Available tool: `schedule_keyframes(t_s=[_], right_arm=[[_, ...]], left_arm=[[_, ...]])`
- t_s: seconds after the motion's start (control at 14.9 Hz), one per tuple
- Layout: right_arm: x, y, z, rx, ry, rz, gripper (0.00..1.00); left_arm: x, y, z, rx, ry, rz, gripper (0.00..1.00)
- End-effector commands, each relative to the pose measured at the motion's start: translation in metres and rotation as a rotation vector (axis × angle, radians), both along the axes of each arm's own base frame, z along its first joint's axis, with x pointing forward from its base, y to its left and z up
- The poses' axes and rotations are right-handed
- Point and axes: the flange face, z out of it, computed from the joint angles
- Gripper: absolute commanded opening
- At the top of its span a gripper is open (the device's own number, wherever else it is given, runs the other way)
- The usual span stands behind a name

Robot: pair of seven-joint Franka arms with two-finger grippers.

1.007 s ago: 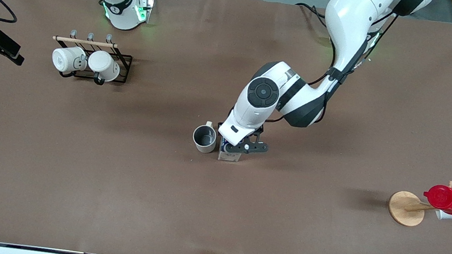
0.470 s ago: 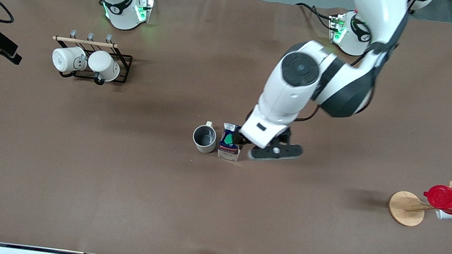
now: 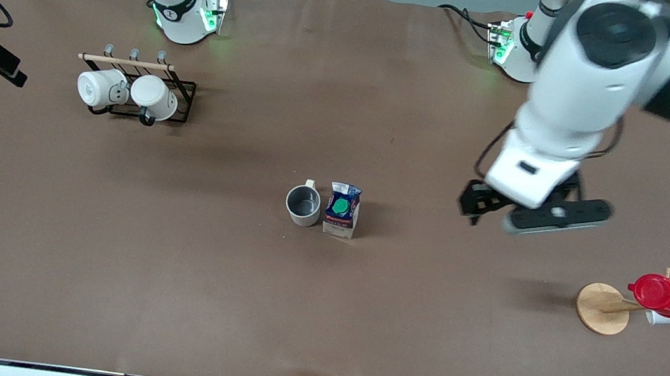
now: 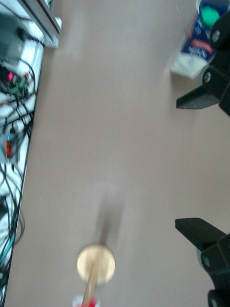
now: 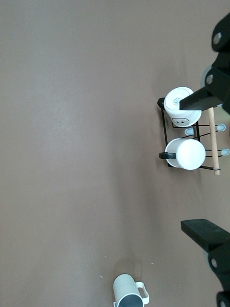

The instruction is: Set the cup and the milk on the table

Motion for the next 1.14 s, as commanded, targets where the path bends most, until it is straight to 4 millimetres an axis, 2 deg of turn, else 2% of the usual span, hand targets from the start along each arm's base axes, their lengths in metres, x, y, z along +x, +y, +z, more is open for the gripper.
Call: schedule_keyframes(t_s=[0.0, 0.2, 0.27, 0.4, 0.6, 0.74, 1.07], right_arm=[[-0.003, -0.004, 0.004, 0.002, 0.005, 0.003, 1.00], [-0.003, -0.006, 0.004, 0.002, 0.005, 0.001, 1.00], [-0.003, -0.005, 0.005, 0.000, 0.003, 0.001, 1.00], [-0.003, -0.007, 0.006, 0.000, -0.003, -0.002, 1.00], [-0.002, -0.007, 0.005, 0.001, -0.004, -0.001, 1.00], [-0.002, -0.007, 0.005, 0.001, -0.004, -0.001, 1.00], [-0.001, -0.009, 0.005, -0.002, -0.010, -0.004, 1.00]], left_arm=[[-0.015, 0.072, 0.033, -0.019, 0.077, -0.056, 1.00], [-0.032, 0.119, 0.052, -0.030, 0.117, -0.170, 1.00], [-0.046, 0.138, 0.050, -0.042, 0.139, -0.201, 1.00], [-0.069, 0.162, 0.047, -0.073, 0.168, -0.222, 1.00], [-0.099, 0.171, 0.040, -0.066, 0.194, -0.217, 1.00], [-0.111, 0.169, 0.040, -0.060, 0.196, -0.220, 1.00], [-0.108, 0.184, 0.050, -0.062, 0.185, -0.232, 1.00]])
